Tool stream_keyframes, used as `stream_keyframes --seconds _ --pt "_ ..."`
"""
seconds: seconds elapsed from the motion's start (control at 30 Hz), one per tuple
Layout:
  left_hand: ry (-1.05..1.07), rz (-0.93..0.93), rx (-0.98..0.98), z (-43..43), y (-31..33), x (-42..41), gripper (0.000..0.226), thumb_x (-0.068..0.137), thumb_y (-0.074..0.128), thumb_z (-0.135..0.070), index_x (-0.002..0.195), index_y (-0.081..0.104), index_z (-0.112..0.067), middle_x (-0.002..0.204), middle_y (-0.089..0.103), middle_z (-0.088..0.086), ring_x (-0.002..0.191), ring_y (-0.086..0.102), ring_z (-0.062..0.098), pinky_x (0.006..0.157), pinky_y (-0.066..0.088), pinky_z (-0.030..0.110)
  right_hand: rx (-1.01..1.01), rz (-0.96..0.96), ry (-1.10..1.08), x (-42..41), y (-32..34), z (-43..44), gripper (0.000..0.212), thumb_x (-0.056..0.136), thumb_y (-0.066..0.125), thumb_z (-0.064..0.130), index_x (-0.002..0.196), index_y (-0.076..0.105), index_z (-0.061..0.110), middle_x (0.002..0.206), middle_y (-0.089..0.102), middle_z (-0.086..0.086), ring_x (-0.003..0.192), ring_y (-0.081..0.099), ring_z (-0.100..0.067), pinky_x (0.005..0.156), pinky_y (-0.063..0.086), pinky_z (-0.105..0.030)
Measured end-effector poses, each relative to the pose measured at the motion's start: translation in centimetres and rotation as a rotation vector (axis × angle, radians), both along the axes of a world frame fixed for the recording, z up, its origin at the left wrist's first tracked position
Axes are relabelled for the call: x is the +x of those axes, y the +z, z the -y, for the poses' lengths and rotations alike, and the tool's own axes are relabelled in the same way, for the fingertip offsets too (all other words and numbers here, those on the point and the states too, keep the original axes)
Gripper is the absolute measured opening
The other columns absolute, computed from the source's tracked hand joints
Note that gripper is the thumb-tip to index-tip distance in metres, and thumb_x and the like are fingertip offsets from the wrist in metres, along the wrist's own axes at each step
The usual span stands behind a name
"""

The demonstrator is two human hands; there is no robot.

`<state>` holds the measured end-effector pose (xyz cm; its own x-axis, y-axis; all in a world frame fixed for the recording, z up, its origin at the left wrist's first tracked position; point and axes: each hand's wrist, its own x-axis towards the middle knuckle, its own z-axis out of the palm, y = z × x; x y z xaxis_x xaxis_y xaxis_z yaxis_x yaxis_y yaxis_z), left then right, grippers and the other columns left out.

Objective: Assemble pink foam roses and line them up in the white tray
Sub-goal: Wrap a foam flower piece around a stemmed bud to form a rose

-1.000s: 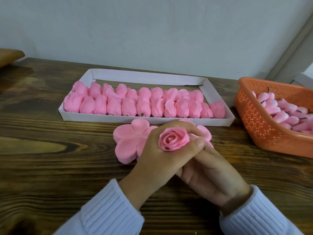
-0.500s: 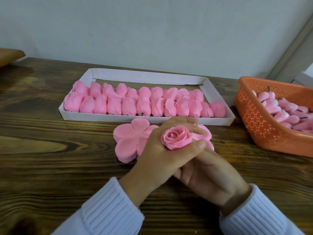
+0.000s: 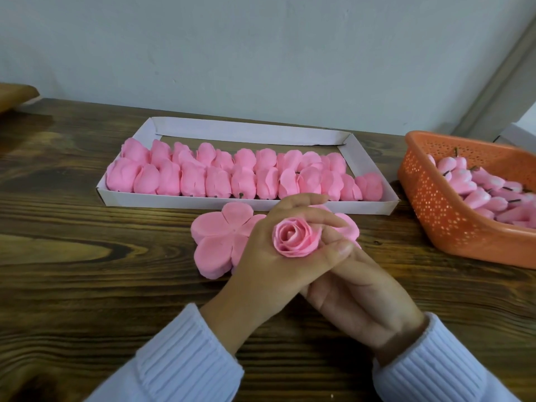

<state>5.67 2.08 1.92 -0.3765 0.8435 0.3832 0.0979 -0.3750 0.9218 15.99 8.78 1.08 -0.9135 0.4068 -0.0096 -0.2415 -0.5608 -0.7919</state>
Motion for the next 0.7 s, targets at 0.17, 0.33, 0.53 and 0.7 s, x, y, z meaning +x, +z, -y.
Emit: stream_keyframes --seconds 0.17,0.33,0.53,0.7 --pt "-0.023 0.078 -0.011 0.06 -0.07 -0.18 0.012 0.075 0.069 -0.016 0.083 0.076 -0.022 0.109 0.068 -0.009 0.108 0.061 0.001 0.088 0.048 0.017 -0.042 0.014 0.083 -0.10 -0.12 -0.29 0.041 0.083 0.066 0.034 0.119 0.066 0.015 0.122 0.063 -0.008 0.118 0.056 -0.023 0.101 0.043 -0.038" --pt "-0.036 0.059 0.013 0.11 -0.03 0.01 0.016 0.074 0.070 -0.010 0.087 0.073 -0.018 0.108 0.068 -0.002 0.104 0.064 0.004 0.084 0.047 0.014 0.025 0.081 -0.017 -0.19 -0.44 0.10 0.031 0.096 0.047 0.026 0.116 0.067 0.013 0.120 0.066 -0.007 0.116 0.059 -0.021 0.096 0.049 -0.038" --pt "-0.026 0.062 0.038 0.02 -0.23 -0.14 0.009 0.073 0.074 -0.013 0.080 0.074 -0.018 0.102 0.071 -0.005 0.100 0.066 0.006 0.085 0.049 0.017 -0.026 -0.055 0.033 0.02 -0.01 -0.12 0.051 0.082 0.069 0.015 0.127 0.053 -0.001 0.124 0.061 -0.016 0.119 0.057 -0.027 0.099 0.047 -0.039" --pt "-0.051 0.156 0.027 0.05 -0.31 -0.27 0.018 0.075 0.065 -0.030 0.086 0.076 -0.022 0.099 0.073 -0.007 0.098 0.067 0.008 0.080 0.050 0.017 -0.026 0.150 -0.019 -0.16 -0.11 -0.32 0.038 0.078 0.072 0.040 0.104 0.074 0.012 0.108 0.063 -0.017 0.094 0.065 -0.023 0.086 0.053 -0.034"
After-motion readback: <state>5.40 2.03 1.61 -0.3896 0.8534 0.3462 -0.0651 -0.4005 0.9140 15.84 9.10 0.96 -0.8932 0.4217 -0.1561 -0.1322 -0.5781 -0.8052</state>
